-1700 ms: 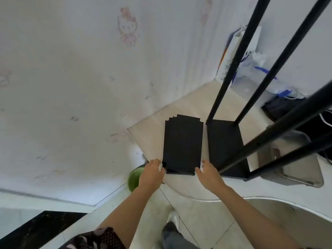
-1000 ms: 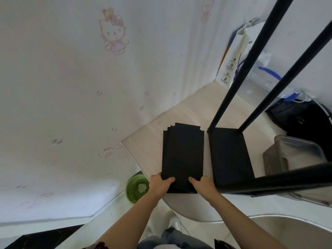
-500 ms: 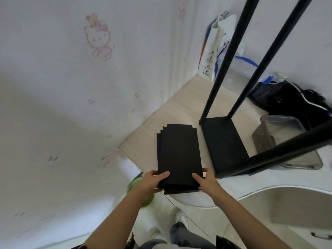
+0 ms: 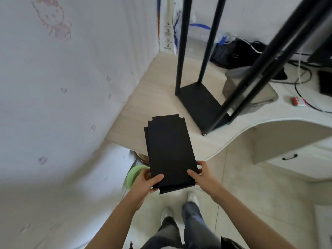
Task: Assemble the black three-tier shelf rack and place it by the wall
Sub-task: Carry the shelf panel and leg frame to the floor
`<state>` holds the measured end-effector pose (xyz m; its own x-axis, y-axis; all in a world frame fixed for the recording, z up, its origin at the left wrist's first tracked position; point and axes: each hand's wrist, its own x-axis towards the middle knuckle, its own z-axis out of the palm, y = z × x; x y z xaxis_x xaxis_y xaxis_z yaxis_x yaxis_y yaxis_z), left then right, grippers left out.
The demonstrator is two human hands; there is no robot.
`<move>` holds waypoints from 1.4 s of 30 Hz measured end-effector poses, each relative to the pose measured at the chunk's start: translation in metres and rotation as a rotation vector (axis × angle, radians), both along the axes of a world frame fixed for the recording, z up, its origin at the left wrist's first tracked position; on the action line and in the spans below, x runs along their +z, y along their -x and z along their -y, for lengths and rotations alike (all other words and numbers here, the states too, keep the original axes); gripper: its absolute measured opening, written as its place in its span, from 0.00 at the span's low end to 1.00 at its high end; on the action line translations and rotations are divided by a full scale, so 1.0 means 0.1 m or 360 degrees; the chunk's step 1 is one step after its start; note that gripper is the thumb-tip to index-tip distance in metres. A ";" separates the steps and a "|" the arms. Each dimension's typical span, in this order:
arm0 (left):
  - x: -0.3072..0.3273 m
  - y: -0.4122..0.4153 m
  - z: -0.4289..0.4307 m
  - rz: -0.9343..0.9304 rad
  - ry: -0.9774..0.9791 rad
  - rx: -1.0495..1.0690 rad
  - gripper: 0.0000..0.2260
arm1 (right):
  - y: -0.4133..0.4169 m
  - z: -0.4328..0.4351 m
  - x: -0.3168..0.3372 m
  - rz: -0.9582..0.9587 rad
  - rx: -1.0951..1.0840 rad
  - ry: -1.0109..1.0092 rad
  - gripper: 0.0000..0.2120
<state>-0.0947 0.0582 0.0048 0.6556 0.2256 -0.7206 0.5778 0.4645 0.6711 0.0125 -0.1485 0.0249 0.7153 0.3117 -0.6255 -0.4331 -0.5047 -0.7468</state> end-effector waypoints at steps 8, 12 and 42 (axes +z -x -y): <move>-0.07 0.40 0.37 -0.0003 -0.0286 -0.0419 0.26 | 0.67 0.59 -0.06 0.0040 -0.0166 -0.0012 0.17; -0.04 0.50 0.72 0.0042 -0.0387 -0.0560 0.21 | 1.02 1.00 -0.15 0.0042 -0.0373 -0.0053 0.17; -0.91 0.91 5.67 -0.0050 -0.0378 -0.2024 0.25 | 3.47 5.56 -0.81 -0.0085 -0.1684 0.0077 0.14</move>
<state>-0.1855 -0.5092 -0.0861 0.4869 -0.4163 -0.7679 0.5401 -0.5474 0.6393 -0.3343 -0.7042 -0.0564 0.5791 -0.4799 -0.6590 -0.7007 0.1201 -0.7032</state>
